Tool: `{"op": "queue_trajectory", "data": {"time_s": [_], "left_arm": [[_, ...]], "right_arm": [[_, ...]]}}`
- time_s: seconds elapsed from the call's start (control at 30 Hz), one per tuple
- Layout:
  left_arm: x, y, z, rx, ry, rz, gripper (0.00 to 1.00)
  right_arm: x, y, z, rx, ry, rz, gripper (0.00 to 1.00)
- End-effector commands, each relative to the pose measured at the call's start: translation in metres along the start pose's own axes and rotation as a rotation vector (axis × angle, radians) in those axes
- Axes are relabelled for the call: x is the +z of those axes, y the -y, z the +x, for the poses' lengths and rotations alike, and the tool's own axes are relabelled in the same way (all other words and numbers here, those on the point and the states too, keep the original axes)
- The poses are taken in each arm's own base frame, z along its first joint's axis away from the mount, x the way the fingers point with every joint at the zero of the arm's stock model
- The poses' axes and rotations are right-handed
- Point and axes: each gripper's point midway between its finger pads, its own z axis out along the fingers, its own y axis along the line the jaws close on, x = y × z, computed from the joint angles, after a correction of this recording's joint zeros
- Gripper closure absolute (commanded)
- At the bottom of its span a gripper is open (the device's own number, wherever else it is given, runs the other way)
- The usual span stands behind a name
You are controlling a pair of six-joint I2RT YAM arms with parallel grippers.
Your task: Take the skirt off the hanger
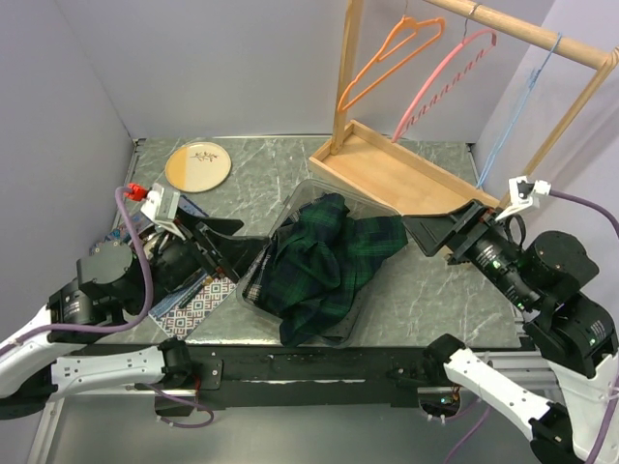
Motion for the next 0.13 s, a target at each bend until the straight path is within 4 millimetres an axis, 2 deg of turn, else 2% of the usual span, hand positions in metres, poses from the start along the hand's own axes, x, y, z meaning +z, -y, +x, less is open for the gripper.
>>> {"op": "queue_trajectory", "data": {"time_s": [0.0, 0.1], "left_arm": [[0.0005, 0.004, -0.0093, -0.001, 0.033, 0.015, 0.03], [0.0009, 0.0027, -0.008, 0.004, 0.031, 0.01, 0.03]], "right_arm": [[-0.0119, -0.0118, -0.0128, -0.008, 0.051, -0.052, 0.0], [-0.0147, -0.0154, -0.0152, -0.012, 0.065, -0.075, 0.0]]}}
